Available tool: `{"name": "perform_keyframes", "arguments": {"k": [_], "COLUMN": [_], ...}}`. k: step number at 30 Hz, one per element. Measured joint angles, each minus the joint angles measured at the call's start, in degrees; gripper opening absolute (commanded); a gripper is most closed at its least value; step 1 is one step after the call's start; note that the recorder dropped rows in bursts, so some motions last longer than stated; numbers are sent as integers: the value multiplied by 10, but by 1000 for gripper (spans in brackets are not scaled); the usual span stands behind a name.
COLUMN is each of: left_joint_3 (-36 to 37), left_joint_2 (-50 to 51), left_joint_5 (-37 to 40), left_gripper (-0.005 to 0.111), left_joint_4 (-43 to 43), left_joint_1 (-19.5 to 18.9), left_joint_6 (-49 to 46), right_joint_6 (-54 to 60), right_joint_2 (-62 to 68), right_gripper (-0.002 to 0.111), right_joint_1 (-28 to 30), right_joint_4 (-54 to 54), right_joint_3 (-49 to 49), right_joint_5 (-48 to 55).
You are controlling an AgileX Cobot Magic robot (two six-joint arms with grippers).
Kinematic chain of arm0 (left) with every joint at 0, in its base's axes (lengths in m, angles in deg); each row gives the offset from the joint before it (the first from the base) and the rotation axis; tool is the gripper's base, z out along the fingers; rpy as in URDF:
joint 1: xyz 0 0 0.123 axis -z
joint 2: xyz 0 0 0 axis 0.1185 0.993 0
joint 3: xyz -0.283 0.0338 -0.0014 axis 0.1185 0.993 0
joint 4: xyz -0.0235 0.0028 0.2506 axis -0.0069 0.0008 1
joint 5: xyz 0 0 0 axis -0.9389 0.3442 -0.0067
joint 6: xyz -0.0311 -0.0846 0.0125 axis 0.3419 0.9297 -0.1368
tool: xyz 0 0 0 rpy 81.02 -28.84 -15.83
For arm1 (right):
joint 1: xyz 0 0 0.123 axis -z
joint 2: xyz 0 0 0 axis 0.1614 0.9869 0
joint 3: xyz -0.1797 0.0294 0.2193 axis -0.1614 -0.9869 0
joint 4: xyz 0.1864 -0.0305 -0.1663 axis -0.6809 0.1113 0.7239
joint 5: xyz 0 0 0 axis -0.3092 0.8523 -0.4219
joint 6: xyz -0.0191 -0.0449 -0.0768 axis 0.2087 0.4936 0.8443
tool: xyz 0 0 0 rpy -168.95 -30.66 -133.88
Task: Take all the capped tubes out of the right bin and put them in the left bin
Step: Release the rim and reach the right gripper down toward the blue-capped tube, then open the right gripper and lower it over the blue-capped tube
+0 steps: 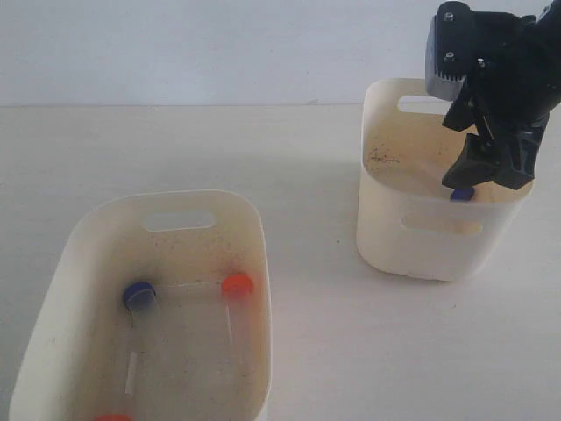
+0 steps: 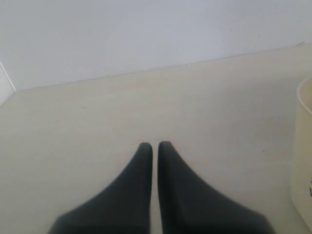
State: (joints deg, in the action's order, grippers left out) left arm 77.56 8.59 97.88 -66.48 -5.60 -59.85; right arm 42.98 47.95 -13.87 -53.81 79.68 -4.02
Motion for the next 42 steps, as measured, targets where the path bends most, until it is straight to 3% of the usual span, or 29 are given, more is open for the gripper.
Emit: {"name": "perform_keyframes", "arguments": {"k": [10,12,16,18,21,30,35,42], "left_joint_3": [0,0,0,0,0,0,0,0], "left_joint_2": [0,0,0,0,0,0,0,0], "left_joint_5": [0,0,0,0,0,0,0,0], "left_gripper": [4,4,4,4,4,4,4,4], "left_joint_4": [0,0,0,0,0,0,0,0], "left_joint_1": [0,0,0,0,0,0,0,0], "left_joint_6": [0,0,0,0,0,0,0,0], "right_joint_6": [-53,-118,-326,-389,-436,-634,-672,-687], "right_joint_2": [0,0,0,8,39,188,243,290], "right_gripper": [67,66,49,50,58,58,58,58], "right_joint_1": [0,0,0,0,0,0,0,0], "right_joint_4": [-5,-17,-17,-4,4,82,87,147], "right_joint_3": [0,0,0,5,24,192,259,269], "right_joint_5": [-42,-92,-173,-173,-151,7,57,72]}}
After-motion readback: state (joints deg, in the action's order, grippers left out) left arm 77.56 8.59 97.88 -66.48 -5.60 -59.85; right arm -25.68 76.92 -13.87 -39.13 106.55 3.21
